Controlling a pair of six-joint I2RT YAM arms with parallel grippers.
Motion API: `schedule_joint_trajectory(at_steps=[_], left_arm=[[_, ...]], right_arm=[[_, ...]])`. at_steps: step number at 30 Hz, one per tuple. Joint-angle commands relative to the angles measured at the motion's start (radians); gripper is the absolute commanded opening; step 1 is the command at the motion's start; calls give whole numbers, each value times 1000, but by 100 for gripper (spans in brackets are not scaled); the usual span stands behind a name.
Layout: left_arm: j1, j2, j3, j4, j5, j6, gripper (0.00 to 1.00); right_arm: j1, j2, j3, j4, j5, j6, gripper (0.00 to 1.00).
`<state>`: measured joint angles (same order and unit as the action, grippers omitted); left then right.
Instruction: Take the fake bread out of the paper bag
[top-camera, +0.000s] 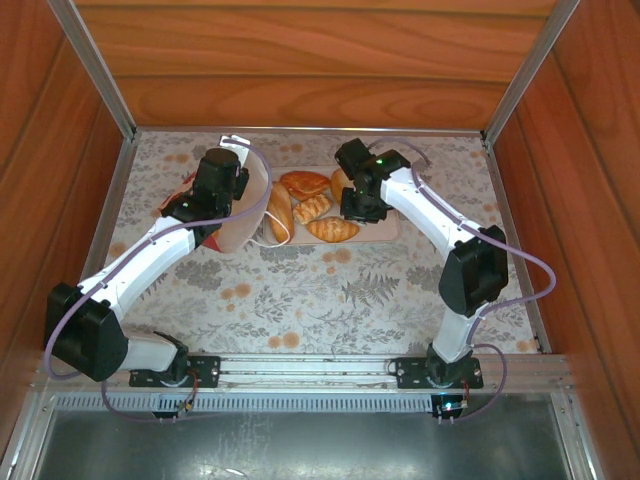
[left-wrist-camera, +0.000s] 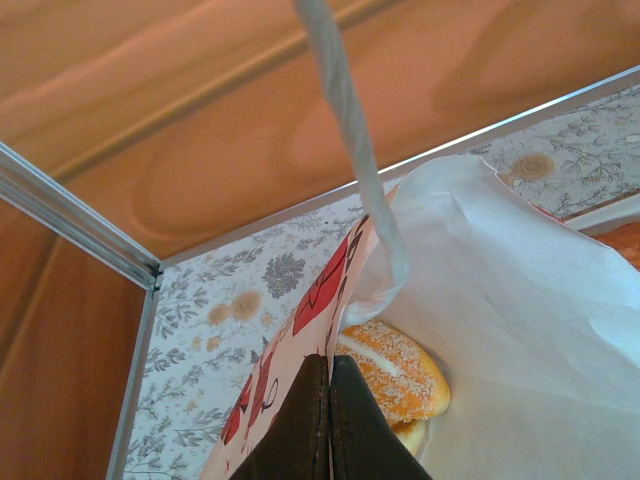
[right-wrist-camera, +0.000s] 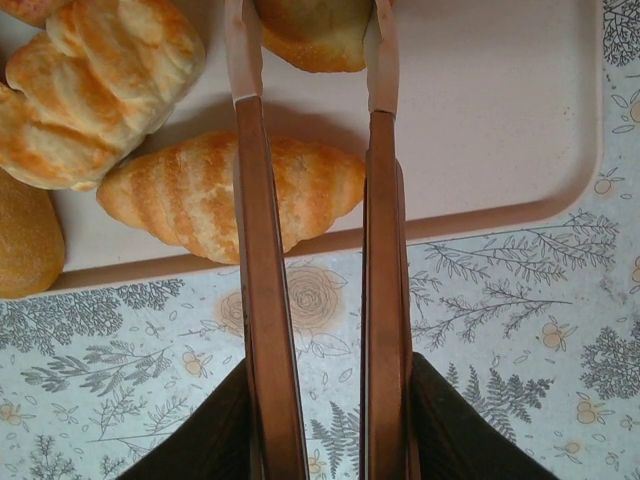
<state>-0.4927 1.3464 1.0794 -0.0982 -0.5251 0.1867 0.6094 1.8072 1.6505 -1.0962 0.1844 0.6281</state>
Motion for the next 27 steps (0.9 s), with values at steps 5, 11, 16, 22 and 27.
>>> schedule_joint_trajectory(at_steps=[5, 11, 16, 22, 27], left_arm=[[1, -11, 4, 28, 2, -4, 0], [1, -11, 7, 27, 5, -4, 0], [0, -15, 7, 19, 5, -4, 0], [1, -23, 4, 18, 4, -6, 0], [1, -23, 8, 19, 4, -6, 0]], right_arm=[[36, -60, 2, -89, 39, 28, 35], [39, -77, -26, -65, 28, 35, 42], [39, -77, -15, -65, 30, 30, 43], [39, -108, -4, -82, 41, 24, 46], [39, -138, -19, -83, 41, 24, 48]])
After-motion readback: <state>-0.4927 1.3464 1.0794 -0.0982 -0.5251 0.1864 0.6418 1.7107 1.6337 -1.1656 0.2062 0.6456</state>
